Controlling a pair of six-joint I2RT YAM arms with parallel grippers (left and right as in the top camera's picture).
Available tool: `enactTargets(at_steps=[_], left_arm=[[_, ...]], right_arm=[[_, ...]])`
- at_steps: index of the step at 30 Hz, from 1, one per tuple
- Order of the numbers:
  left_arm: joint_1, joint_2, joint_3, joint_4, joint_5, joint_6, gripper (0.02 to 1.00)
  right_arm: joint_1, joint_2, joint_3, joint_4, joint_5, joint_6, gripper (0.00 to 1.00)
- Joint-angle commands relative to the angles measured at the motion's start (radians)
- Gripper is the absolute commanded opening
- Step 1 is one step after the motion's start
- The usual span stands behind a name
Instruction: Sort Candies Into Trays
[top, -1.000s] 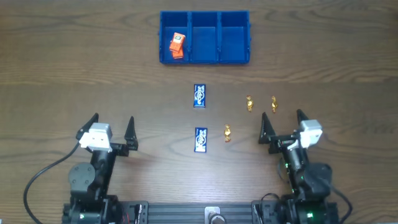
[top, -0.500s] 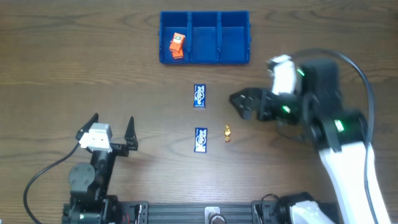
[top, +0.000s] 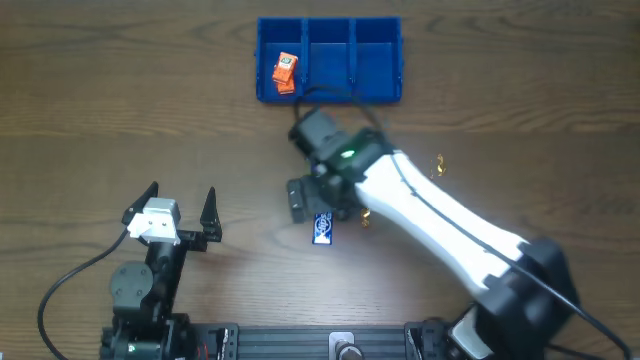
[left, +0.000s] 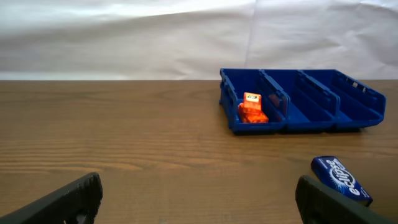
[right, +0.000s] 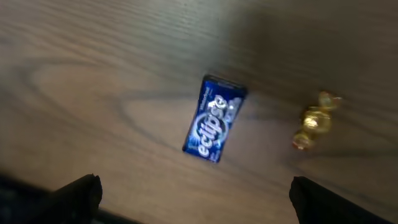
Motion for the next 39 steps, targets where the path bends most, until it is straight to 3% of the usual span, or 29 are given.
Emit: enactTargets(at_steps=[1,12,21,26,27,28,31,33,36,38,39], left_arm=[[0.006,-0.006,-0.019,-0.035,0.021,0.003,0.998],[0.006,-0.006,-0.019,-0.035,0.021,0.003,0.998],[0.006,-0.006,-0.019,-0.035,0.021,0.003,0.998],[0.006,-0.006,-0.019,-0.035,0.021,0.003,0.998],[0.006,-0.006,-0.019,-0.035,0.021,0.003,0.996],[0.006,-0.006,-0.019,-0.035,0.021,0.003,0.998],[0.006,-0.006,-0.019,-0.035,0.021,0.003,0.998],[0.006,-0.006,-0.019,-0.035,0.021,0.003,0.998],[0.006,-0.006,-0.019,-0.035,0.021,0.003,0.998],[0.006,-0.006,-0.019,-0.035,0.021,0.003,0.996],[0.006,-0.006,-0.019,-0.035,0.021,0.003,0.998]], right_arm=[[0.032,0.105,0.008,0.024,0.078,0.120,0.998],[0.057,0.129,-0.190,0.204,0.081,0.195,0.998],[0.095,0.190,-0.209,0.260,0.086,0.226,0.980],[0.095,0.192,-0.209,0.268,0.094,0.246,0.709],[0.095,0.192,-0.209,0.268,0.098,0.250,0.588],[0.095,0.192,-0.209,0.268,0.112,0.266,0.356],[0.095,0.192,-0.209,0.272,0.115,0.269,0.152],[0.095,0.192,-0.209,0.279,0.114,0.274,0.064],[0.100,0.185,-0.208,0.286,0.120,0.293,0.036],[0.106,0.141,-0.205,0.286,0.160,0.294,0.036],[0.110,0.075,-0.187,0.272,0.225,0.294,0.036]])
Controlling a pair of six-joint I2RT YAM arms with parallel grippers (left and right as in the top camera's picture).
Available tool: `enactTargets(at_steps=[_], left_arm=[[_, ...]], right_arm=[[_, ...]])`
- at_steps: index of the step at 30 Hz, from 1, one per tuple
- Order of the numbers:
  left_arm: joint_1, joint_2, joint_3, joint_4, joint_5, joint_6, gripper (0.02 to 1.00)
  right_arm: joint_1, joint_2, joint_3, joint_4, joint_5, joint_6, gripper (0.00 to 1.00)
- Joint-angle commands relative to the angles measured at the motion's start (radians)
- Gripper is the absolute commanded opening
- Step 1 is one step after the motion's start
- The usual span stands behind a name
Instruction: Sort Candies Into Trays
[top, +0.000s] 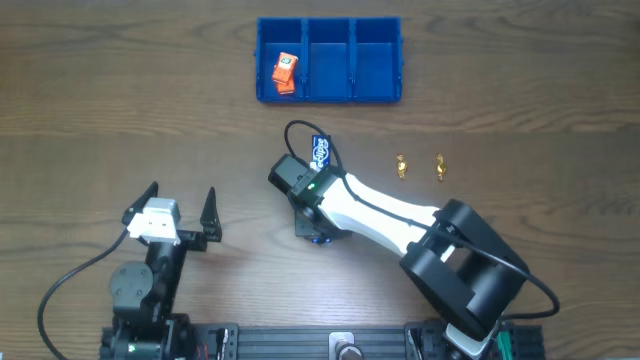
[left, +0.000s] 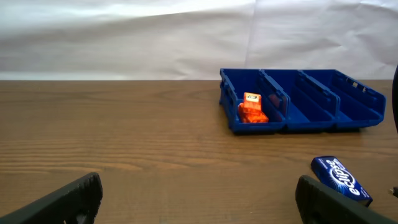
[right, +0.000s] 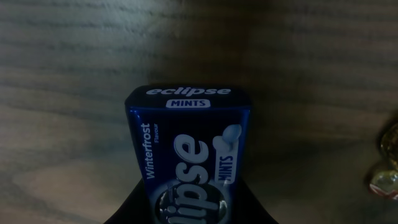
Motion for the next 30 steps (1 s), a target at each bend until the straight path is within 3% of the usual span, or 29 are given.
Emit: enactTargets(at_steps=[1,5,8,13,17,21,30], left_arm=[[0.006,-0.006,-0.019,-0.035,0.021,0.003,0.998],[0.006,-0.006,-0.019,-0.035,0.021,0.003,0.998],[0.006,-0.006,-0.019,-0.035,0.021,0.003,0.998],[0.006,-0.006,-0.019,-0.035,0.021,0.003,0.998],[0.006,-0.006,-0.019,-0.035,0.021,0.003,0.998],[0.006,-0.006,-0.019,-0.035,0.021,0.003,0.996],[0.006,-0.006,-0.019,-0.035,0.021,0.003,0.998]], right_arm=[[0.013,-0.152,0.045,-0.037,0.178,0.022,0.038],[-0.016,-0.196,0.278,-0.225,0.333,-0.010,0.036],[-0.107,-0.115,0.582,-0.344,0.381,-0.153,0.036],[-0.222,0.084,0.990,-0.407,0.378,-0.323,0.034],[-0.314,0.273,1.196,-0.332,0.340,-0.410,0.034],[-0.368,0.404,1.216,-0.226,0.224,-0.428,0.034],[-0.388,0.539,1.215,-0.128,0.242,-0.454,0.034]])
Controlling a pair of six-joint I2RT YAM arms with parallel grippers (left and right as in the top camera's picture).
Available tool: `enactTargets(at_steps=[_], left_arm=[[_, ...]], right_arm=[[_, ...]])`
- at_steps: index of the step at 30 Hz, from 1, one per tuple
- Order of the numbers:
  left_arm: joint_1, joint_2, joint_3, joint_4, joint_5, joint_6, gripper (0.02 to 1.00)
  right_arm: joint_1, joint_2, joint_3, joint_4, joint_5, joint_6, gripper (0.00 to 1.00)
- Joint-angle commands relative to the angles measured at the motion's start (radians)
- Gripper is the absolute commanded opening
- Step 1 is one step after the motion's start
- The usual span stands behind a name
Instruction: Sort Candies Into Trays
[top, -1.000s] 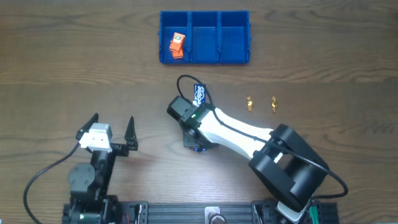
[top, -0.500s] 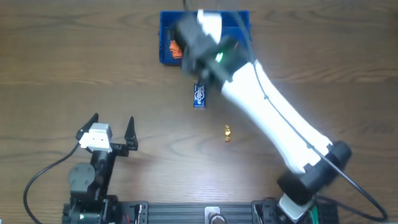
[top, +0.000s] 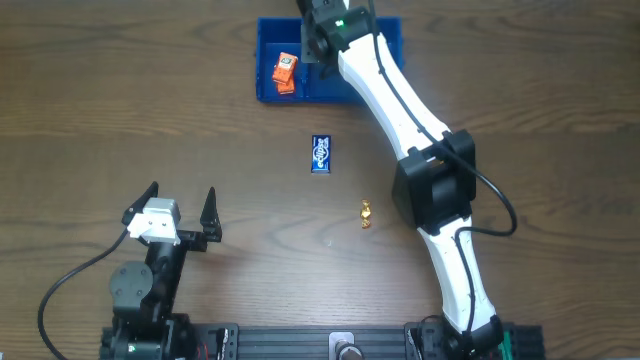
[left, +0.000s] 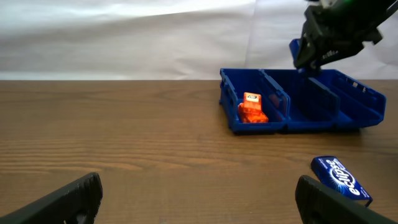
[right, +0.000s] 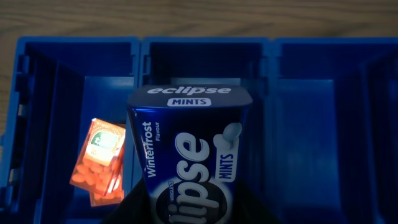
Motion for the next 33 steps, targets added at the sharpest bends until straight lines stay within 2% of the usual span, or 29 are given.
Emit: enactTargets(at_steps=[1,6,7,8,9,11,13,16,20,27,29,33], left_arm=[[0.006,-0.006,-0.019,-0.034,0.021,0.003,0.998],[0.006,-0.006,-0.019,-0.034,0.021,0.003,0.998],[0.006,-0.006,-0.019,-0.034,0.021,0.003,0.998],[0.006,-0.006,-0.019,-0.034,0.021,0.003,0.998],[0.006,-0.006,-0.019,-0.034,0.021,0.003,0.998],[0.006,-0.006,-0.019,-0.034,0.021,0.003,0.998],[0.006,-0.006,-0.019,-0.034,0.021,0.003,0.998],[0.006,-0.006,-0.019,-0.034,0.021,0.003,0.998],[0.006,-0.006,-0.019,-0.034,0.021,0.003,0.998],[0.006,-0.006,-0.019,-0.034,0.021,0.003,0.998],[0.006,-0.006,-0.019,-0.034,0.021,0.003,0.998],[0.006,-0.006,-0.019,-0.034,0.021,0.003,0.998]], right_arm=[[0.000,0.003,0.015,0.020,0.023,-0.030,0.036],[0.000,0.003,0.006,0.021,0.048,-0.031,0.045],[0.000,0.003,0.006,0.024,0.051,-0.031,0.062],[0.000,0.003,0.006,0.028,0.051,-0.034,0.130],[0.000,0.003,0.006,0.031,0.052,-0.035,0.240],[0.004,0.003,0.006,0.036,0.052,-0.053,0.741],[0.006,0.003,0.006,0.043,0.060,-0.053,0.996],[0.007,-0.012,0.007,0.049,0.077,-0.052,0.998],[0.028,-0.116,0.008,-0.026,0.043,-0.033,0.998],[0.152,-0.225,-0.032,-0.403,-0.025,0.171,0.998],[0.174,-0.225,-0.137,-0.409,-0.058,0.204,1.000],[0.183,-0.225,-0.343,-0.360,-0.070,0.280,1.000]])
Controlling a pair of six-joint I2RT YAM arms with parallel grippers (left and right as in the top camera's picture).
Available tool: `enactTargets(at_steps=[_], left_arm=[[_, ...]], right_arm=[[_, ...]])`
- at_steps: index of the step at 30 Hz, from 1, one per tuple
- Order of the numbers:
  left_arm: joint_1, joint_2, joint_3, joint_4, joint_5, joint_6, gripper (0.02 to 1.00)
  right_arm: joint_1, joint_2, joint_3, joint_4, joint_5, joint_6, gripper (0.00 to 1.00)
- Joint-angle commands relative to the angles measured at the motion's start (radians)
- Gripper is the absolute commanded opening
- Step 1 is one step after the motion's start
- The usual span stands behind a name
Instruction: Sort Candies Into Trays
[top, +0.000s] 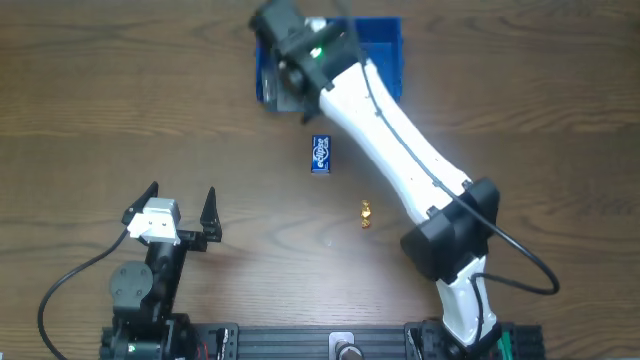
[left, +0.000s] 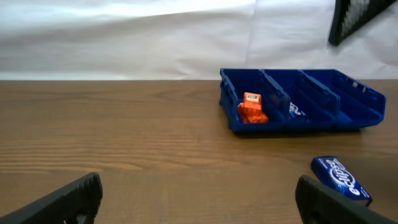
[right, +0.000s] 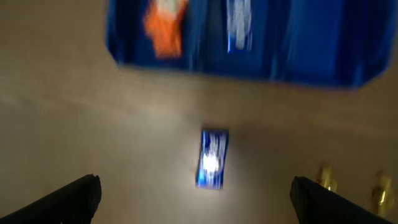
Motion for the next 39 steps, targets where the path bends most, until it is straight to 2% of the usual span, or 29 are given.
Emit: enactTargets(at_steps=[1,4,7,13,18,25,27,29,34,39], left_arm=[[0.006,-0.006,-0.019,-0.034,0.021,0.003,0.998],[0.006,-0.006,-0.019,-0.034,0.021,0.003,0.998],[0.006,-0.006,-0.019,-0.034,0.021,0.003,0.996],[0.006,-0.006,-0.019,-0.034,0.021,0.003,0.998],[0.006,-0.006,-0.019,-0.034,0.021,0.003,0.998],[0.006,-0.006,-0.019,-0.034,0.021,0.003,0.998],[0.006,-0.006,-0.019,-0.034,0.021,0.003,0.998],[0.006,-0.006,-0.019,-0.034,0.021,0.003,0.998],[0.006,-0.006,-0.019,-0.034,0.021,0.003,0.998],[0.006,-0.006,-0.019,-0.034,0.021,0.003,0.998]], right_arm=[[-0.009,0.052,-0.252,0.064,-0.047,0.124,1.000],[-0.009,0.052,-0.401,0.195,-0.095,0.124,1.000],[-0.009,0.052,-0.470,0.267,-0.100,0.124,1.000],[-0.011,0.091,-0.484,0.299,-0.100,0.111,0.991],[-0.014,0.120,-0.484,0.333,-0.099,0.102,0.893],[-0.039,0.143,-0.484,0.352,-0.108,0.102,0.665],[-0.040,0.148,-0.484,0.352,-0.108,0.102,0.522],[-0.040,0.149,-0.484,0.355,-0.108,0.101,0.332],[-0.039,0.148,-0.484,0.371,-0.108,0.102,0.051],[-0.001,0.049,-0.483,0.371,-0.095,0.097,0.036]])
